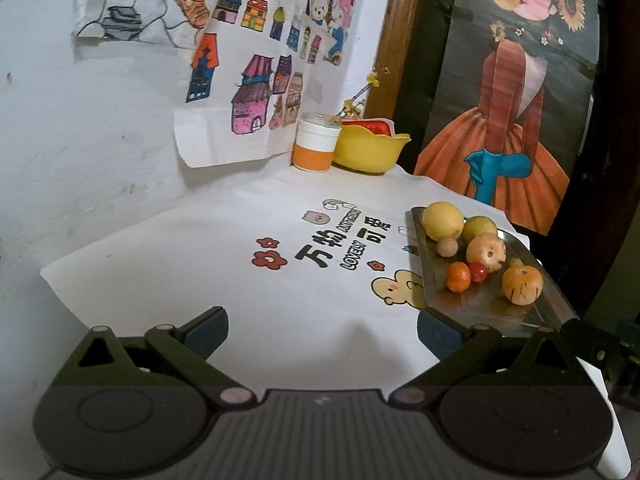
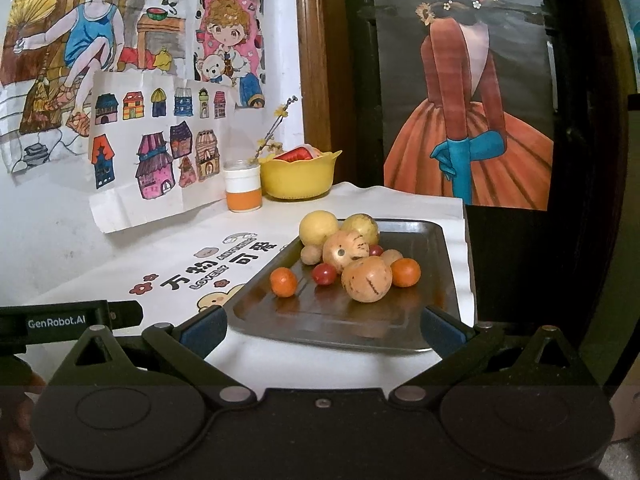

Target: Organize fruits

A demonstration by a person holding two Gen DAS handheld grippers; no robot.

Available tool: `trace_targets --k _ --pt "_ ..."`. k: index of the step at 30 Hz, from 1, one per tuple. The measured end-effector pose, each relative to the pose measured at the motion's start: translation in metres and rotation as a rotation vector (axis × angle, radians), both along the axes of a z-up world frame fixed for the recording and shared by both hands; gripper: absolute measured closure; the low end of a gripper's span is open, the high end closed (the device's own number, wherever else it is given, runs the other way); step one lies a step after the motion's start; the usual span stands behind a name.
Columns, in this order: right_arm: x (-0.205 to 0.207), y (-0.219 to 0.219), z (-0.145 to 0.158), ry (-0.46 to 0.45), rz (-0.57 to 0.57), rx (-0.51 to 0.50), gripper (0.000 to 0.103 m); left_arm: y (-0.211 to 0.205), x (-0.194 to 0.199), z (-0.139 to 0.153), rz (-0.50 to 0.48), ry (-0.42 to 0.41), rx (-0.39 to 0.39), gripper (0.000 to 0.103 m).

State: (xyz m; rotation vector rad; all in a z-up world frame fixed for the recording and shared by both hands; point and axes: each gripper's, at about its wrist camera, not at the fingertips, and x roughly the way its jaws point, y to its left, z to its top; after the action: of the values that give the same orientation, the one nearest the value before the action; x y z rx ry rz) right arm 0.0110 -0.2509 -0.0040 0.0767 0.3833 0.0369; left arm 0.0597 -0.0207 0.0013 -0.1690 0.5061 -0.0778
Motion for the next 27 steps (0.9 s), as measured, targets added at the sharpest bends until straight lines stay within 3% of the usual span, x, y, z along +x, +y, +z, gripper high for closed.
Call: trace_targets --k 27 --pt "-0.03 0.014 -0.023 -0.058 -0.078 0.013 0.001 0.016 -0.026 -0.016 0.0 -0.075 0.054 0.0"
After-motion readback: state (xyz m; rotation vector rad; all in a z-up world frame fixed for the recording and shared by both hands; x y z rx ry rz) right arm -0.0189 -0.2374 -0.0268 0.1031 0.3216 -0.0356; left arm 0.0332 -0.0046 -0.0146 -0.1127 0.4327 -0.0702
